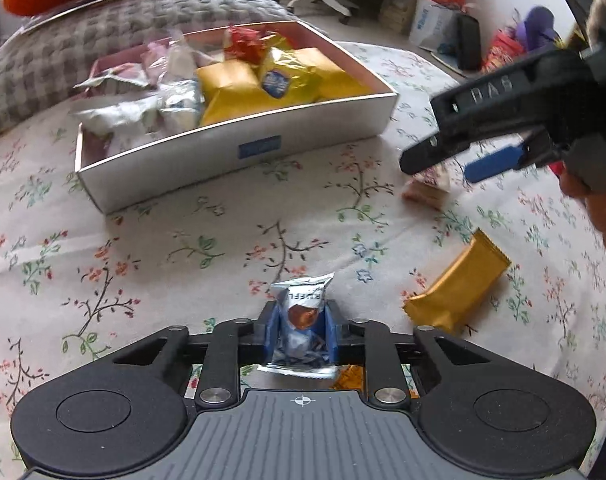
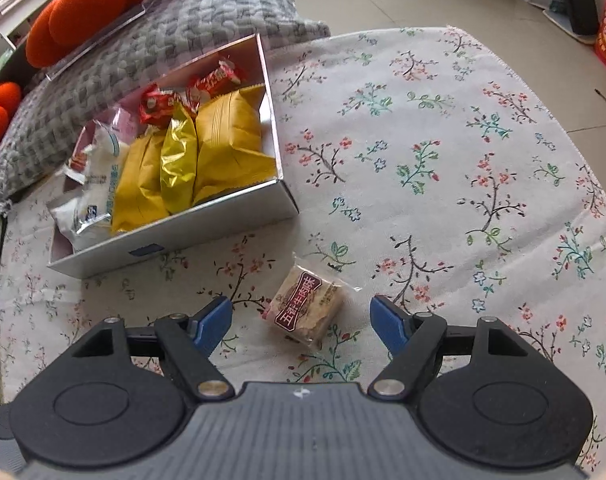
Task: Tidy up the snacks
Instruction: 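Grasp the blue truffle packet with the left tool while the right grasps a wrapped cake, then lift the truffle packet and wrapped cake toward the pink box, then lower the truffle packet and wrapped cake into the box and open both tools, then grasp the orange-and-white packet with the left tool while the right grasps the gold bar, then lift the orange packet and gold bar and carry them over the box, then lower both snacks into the box and open both tools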
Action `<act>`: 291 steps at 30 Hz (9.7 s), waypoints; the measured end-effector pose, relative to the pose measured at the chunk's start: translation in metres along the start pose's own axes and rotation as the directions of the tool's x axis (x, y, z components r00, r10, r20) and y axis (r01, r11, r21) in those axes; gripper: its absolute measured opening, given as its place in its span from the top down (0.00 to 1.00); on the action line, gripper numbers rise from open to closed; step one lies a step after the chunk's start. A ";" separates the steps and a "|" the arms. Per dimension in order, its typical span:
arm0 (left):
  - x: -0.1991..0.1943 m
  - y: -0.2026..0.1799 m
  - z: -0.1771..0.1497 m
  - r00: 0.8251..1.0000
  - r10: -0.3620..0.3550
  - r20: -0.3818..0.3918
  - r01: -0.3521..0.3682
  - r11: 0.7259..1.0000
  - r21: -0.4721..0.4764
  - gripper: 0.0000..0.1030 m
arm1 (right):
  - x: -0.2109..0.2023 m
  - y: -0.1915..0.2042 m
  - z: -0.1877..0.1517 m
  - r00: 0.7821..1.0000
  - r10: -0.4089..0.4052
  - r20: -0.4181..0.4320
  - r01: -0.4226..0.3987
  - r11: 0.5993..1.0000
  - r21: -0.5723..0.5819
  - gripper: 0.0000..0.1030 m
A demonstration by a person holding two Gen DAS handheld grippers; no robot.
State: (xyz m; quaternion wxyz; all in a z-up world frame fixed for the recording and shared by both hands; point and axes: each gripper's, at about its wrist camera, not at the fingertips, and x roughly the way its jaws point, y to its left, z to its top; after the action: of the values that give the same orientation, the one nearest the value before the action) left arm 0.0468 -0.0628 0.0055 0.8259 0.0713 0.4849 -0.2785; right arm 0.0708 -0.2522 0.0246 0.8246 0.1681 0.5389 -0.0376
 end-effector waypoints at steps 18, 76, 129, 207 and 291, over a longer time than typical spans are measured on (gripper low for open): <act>-0.005 0.008 0.002 0.999 0.039 0.017 -0.038 0.998 -0.045 0.82 | 0.019 0.009 -0.004 0.999 -0.042 -0.015 0.041 0.998 -0.046 0.55; -0.033 0.010 0.031 0.976 0.072 0.204 -0.047 0.991 -0.121 0.83 | -0.031 0.001 0.009 0.978 0.161 0.134 -0.165 0.986 0.023 0.70; -0.050 0.051 0.099 0.933 0.170 0.317 -0.099 0.969 -0.228 0.50 | -0.018 0.024 0.077 0.932 0.223 0.285 -0.204 0.974 -0.095 0.49; -0.034 -0.007 -0.035 0.997 0.050 0.065 -0.068 0.950 0.306 0.64 | -0.024 0.034 -0.061 0.998 -0.059 -0.012 0.051 0.938 -0.342 0.91; -0.026 0.045 0.112 0.942 0.163 0.293 -0.105 0.974 -0.203 0.64 | -0.010 0.005 0.059 0.903 0.382 0.194 -0.408 0.906 0.116 0.90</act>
State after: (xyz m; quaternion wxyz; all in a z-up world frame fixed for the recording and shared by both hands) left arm 0.1457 -0.0581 0.0789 0.9115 -0.0170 0.3680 -0.1831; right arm 0.1200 -0.2672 0.0565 0.8417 0.3333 0.4181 0.0755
